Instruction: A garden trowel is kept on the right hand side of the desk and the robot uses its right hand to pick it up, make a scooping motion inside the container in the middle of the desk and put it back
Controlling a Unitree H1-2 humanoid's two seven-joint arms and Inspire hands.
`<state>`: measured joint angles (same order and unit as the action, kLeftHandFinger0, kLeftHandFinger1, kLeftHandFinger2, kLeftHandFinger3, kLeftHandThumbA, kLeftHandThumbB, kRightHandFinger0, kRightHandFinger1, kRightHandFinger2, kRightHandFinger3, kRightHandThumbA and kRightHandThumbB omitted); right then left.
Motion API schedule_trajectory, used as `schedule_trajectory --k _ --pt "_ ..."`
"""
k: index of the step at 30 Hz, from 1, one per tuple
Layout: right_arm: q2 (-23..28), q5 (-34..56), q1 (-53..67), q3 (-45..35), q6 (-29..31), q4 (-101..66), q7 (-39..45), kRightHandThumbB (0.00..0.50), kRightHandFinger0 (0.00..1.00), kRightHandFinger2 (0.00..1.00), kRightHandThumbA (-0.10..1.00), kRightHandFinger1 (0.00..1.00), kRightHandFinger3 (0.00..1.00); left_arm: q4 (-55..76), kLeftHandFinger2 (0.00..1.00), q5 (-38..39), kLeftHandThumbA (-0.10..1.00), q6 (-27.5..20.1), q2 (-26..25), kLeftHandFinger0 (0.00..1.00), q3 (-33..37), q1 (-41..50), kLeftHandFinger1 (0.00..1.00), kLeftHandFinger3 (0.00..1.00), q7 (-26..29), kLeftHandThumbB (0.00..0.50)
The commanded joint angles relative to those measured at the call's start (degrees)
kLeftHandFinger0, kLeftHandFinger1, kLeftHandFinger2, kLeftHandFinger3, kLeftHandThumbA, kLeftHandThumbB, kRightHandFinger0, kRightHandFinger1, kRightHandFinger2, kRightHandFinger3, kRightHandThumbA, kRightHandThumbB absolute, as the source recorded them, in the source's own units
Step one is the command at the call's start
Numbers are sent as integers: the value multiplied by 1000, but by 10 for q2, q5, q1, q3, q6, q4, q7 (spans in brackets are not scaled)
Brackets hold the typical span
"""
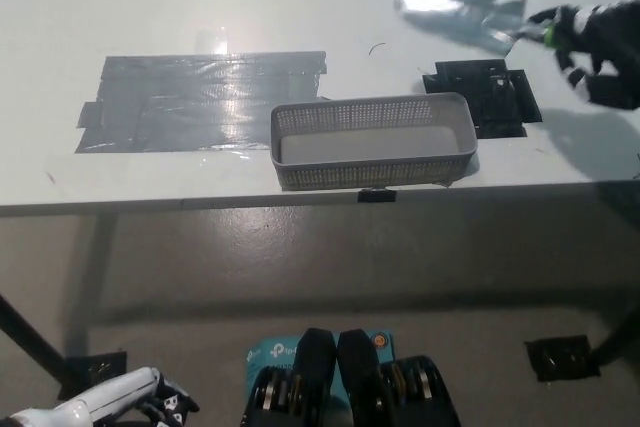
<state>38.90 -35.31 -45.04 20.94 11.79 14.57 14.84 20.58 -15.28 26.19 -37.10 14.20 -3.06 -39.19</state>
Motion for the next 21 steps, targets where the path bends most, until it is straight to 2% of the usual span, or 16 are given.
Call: schedule_trajectory --k 1,5,6,7,9,11,12,13,14,17,21 --pt "37 27 -14 -5 36 -50 59 11 0 613 -100 245 362 7 739 -10 1000 7 -13 734 -11 -10 676 795 -6 500" --pt "49 20 -9 -7 53 -58 72 31 0 626 -100 250 420 8 751 -11 1000 7 -16 724 -8 -17 677 809 -8 500" --pt "52 18 -10 -8 51 -62 80 7 0 644 -100 262 411 8 751 -11 1000 7 -16 724 -10 -18 677 810 -10 500" --pt "61 8 -16 -9 47 -64 89 12 14 665 -100 306 449 6 749 -16 1000 7 -15 746 -11 -23 684 815 -15 500" --pt "72 -3 -28 -8 68 -50 87 2 0 645 -100 296 446 7 753 -18 1000 7 -17 769 -10 -24 694 826 -17 500" --pt "76 -6 -36 -11 75 -44 87 0 0 633 -100 289 435 2 756 -18 1000 7 -17 770 -9 -36 697 829 -19 500" --pt "85 -4 -52 -13 85 -21 88 0 0 612 -100 239 407 0 764 -16 1000 7 -20 764 -9 -41 701 842 -23 500" --pt "85 -4 -53 -13 85 -19 90 0 0 616 -100 240 407 0 765 -16 1000 7 -20 764 -10 -41 702 845 -23 500" --pt "86 -15 -68 -6 103 3 84 36 0 616 -100 221 387 3 741 -7 1000 7 -20 711 -13 -36 663 811 -14 500" --pt "89 -29 -89 0 108 18 95 0 0 628 -100 228 323 5 728 -5 1000 7 -21 706 -16 -39 658 791 -15 500" --pt "85 -55 -121 14 138 43 89 0 0 580 -100 198 288 9 723 -10 1000 7 -23 700 -12 -43 663 803 -18 500"
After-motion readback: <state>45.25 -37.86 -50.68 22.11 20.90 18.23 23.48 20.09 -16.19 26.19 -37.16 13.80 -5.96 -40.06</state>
